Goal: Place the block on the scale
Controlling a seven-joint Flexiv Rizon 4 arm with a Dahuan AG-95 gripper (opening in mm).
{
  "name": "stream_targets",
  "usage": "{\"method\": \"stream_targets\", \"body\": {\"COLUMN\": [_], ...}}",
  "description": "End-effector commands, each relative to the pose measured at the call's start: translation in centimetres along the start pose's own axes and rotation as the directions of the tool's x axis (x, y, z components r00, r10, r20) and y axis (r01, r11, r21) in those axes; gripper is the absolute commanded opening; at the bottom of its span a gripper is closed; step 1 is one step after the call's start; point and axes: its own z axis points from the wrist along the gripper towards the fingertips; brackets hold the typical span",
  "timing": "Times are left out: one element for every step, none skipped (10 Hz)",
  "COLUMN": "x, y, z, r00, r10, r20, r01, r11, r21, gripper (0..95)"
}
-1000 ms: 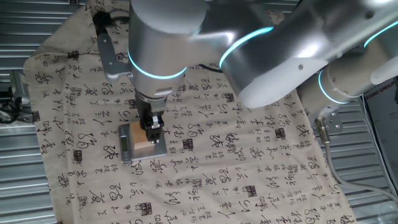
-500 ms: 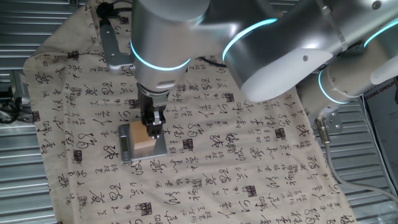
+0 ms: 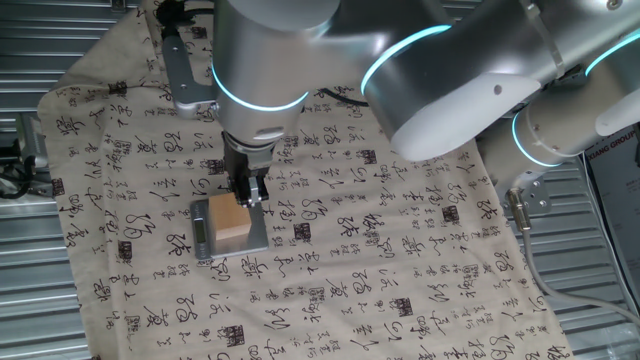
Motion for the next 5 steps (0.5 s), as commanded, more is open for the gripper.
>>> {"method": "stream_targets", "body": {"x": [0.00,0.00,0.00,0.00,0.00], "y": [0.02,0.02,0.01,0.01,0.01], "z": [0.02,0.02,0.01,0.01,0.01], "r00": [1.000,1.000,1.000,1.000,1.000], "r10": [-0.010,-0.017,-0.021,-0.021,-0.021], "r20": [-0.002,-0.010,-0.010,-0.009,-0.007], "r01": [0.010,0.017,0.021,0.021,0.021], "r11": [1.000,1.000,1.000,1.000,1.000], "r21": [0.000,0.000,-0.003,-0.007,-0.013], "gripper": [0.0,0.0,0.0,0.0,0.0]}}
